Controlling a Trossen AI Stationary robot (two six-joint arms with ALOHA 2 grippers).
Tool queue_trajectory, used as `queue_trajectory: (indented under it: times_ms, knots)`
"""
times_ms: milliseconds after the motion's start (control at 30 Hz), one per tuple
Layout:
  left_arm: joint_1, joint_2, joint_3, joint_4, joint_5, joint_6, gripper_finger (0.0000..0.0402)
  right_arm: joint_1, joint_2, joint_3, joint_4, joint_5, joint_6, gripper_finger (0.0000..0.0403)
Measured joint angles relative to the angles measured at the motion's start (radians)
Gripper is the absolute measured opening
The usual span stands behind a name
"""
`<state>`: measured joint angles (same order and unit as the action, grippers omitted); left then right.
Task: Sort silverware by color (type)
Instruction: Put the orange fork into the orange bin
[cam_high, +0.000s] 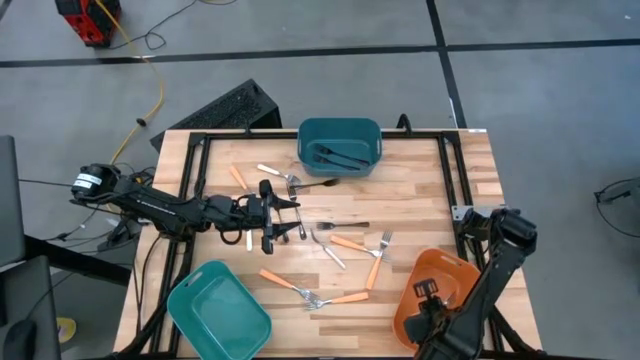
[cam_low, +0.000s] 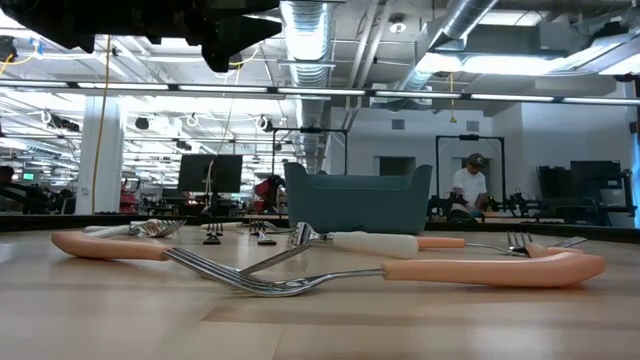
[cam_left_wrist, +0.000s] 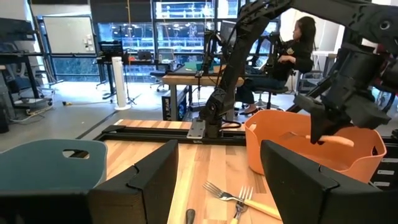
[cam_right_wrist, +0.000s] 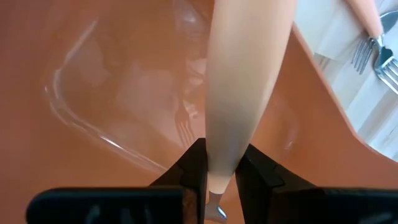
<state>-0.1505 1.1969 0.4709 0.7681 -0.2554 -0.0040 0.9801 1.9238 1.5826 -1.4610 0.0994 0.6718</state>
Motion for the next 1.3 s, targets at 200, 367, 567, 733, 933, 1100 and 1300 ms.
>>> queue_trajectory:
  times_ms: [200, 367, 567, 733, 933, 1100, 1300]
  knots:
    - [0.0, 0.0, 0.0, -0.011, 0.0, 0.0, 0.0215, -0.001, 0.014, 0.0, 0.011, 0.001, -0.066, 0.0082]
    - [0.0, 0.0, 0.0, -0.02, 0.0, 0.0, 0.0215, -0.014, 0.015, 0.0, 0.029, 0.0, -0.071, 0.0082]
    - [0.0, 0.0, 0.0, -0.022, -0.013, 0.019, 0.0215, -0.012, 0.015, 0.0, 0.056, 0.002, -0.07, 0.0082]
    - [0.0, 0.0, 0.0, -0.022, -0.016, 0.019, 0.0215, -0.007, 0.015, 0.0, 0.046, 0.004, -0.051, 0.0082]
    - [0.0, 0.0, 0.0, -0.017, -0.018, 0.019, 0.0215, 0.006, 0.015, -0.084, 0.105, -0.025, -0.001, 0.0082]
    - [0.0, 0.0, 0.0, -0.015, -0.018, 0.012, 0.0215, 0.01, 0.015, -0.088, 0.041, -0.013, 0.056, 0.0082]
    - [0.0, 0.0, 0.0, -0.014, -0.019, 0.011, 0.0215, 0.03, 0.015, -0.153, 0.169, -0.019, 0.019, 0.0085]
